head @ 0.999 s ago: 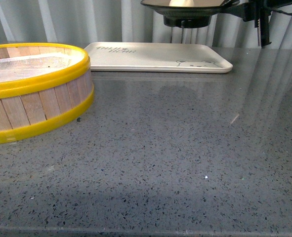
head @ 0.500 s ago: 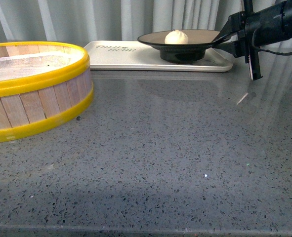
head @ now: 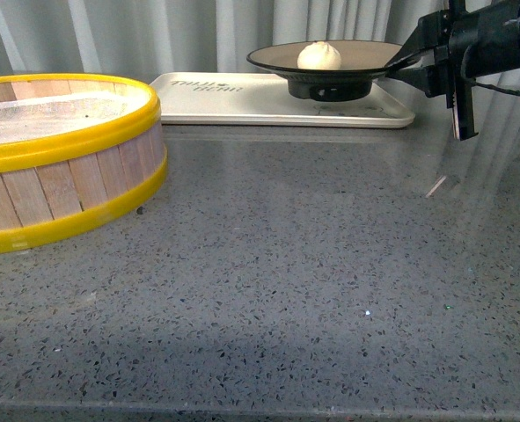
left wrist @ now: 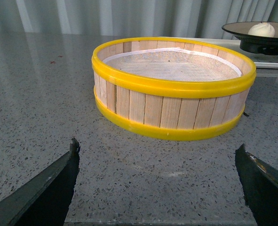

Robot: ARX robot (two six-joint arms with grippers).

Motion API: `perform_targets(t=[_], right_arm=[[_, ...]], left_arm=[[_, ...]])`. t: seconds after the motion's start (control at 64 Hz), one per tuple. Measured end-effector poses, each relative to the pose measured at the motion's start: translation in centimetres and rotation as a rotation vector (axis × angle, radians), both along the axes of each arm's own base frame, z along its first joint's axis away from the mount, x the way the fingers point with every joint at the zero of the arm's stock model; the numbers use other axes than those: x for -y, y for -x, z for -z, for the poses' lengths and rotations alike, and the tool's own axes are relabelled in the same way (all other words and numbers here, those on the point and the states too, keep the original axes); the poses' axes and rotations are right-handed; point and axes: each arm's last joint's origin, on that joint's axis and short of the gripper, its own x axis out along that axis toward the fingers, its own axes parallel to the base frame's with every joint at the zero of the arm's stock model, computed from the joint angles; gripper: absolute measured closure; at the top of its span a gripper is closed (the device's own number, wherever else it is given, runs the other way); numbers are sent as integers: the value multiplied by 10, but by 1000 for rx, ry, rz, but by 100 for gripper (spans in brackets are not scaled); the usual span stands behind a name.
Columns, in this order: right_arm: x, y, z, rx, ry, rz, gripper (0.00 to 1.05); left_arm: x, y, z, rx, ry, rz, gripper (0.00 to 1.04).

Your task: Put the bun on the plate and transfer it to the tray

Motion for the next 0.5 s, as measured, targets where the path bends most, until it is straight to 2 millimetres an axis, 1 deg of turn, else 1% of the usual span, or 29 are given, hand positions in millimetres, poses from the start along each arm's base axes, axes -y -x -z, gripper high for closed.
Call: perform_targets(t=[0.203,0.5], right_arm=[[6,0,1,-6,-5,14,102],[7,2,8,-25,-4,17,102]], left_arm=[[0,0,0,0,0,0,7],[0,0,0,0,0,0,7]])
